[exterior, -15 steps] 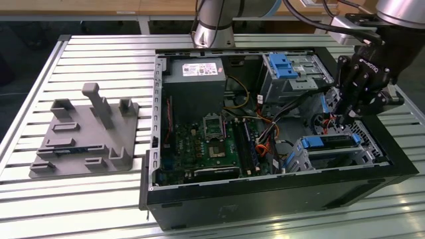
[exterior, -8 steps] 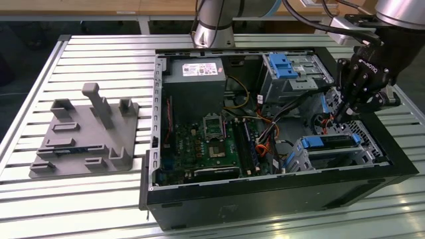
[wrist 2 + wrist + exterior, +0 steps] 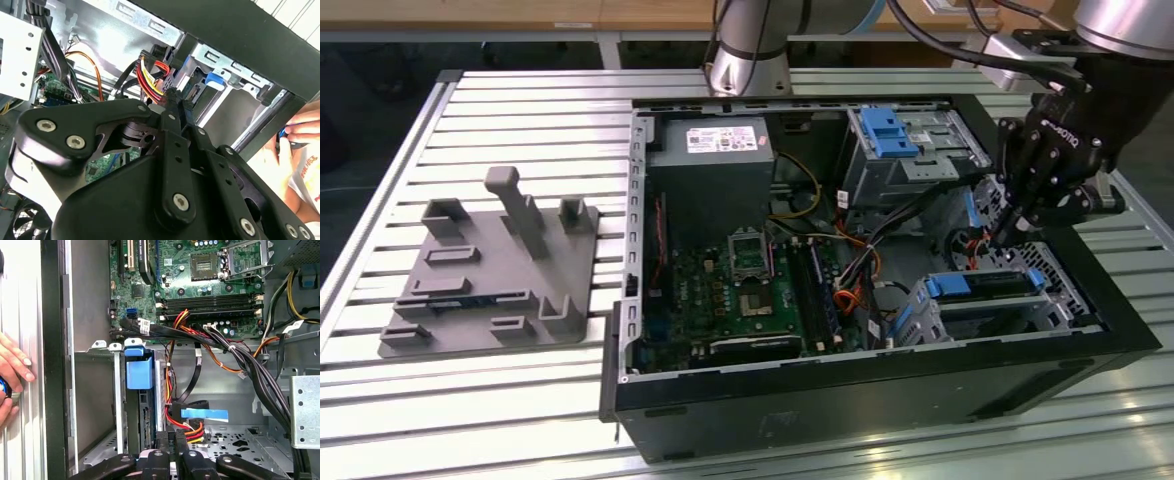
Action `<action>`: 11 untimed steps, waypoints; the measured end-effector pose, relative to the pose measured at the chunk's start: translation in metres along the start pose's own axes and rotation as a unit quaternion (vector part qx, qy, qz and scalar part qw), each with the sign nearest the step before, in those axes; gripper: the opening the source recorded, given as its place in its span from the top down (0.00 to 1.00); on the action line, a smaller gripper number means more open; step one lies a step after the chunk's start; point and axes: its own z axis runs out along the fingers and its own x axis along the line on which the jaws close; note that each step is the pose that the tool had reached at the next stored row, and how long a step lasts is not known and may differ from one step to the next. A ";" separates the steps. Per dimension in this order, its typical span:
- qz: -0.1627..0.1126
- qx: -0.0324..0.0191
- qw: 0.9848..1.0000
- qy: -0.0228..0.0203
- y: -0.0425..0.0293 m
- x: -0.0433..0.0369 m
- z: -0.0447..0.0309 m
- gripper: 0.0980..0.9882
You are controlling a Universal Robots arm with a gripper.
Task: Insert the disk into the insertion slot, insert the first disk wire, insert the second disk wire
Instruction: 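Insert the first disk wire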
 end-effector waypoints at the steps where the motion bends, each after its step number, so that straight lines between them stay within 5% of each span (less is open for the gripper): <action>1: 0.000 0.000 1.000 0.000 -0.0012 -0.0003 0.0001 0.92; 6: -0.003 0.000 1.000 -0.003 -0.0019 0.0001 0.0004 0.92; 11: -0.003 -0.001 1.000 -0.028 -0.0022 0.0075 0.0014 0.92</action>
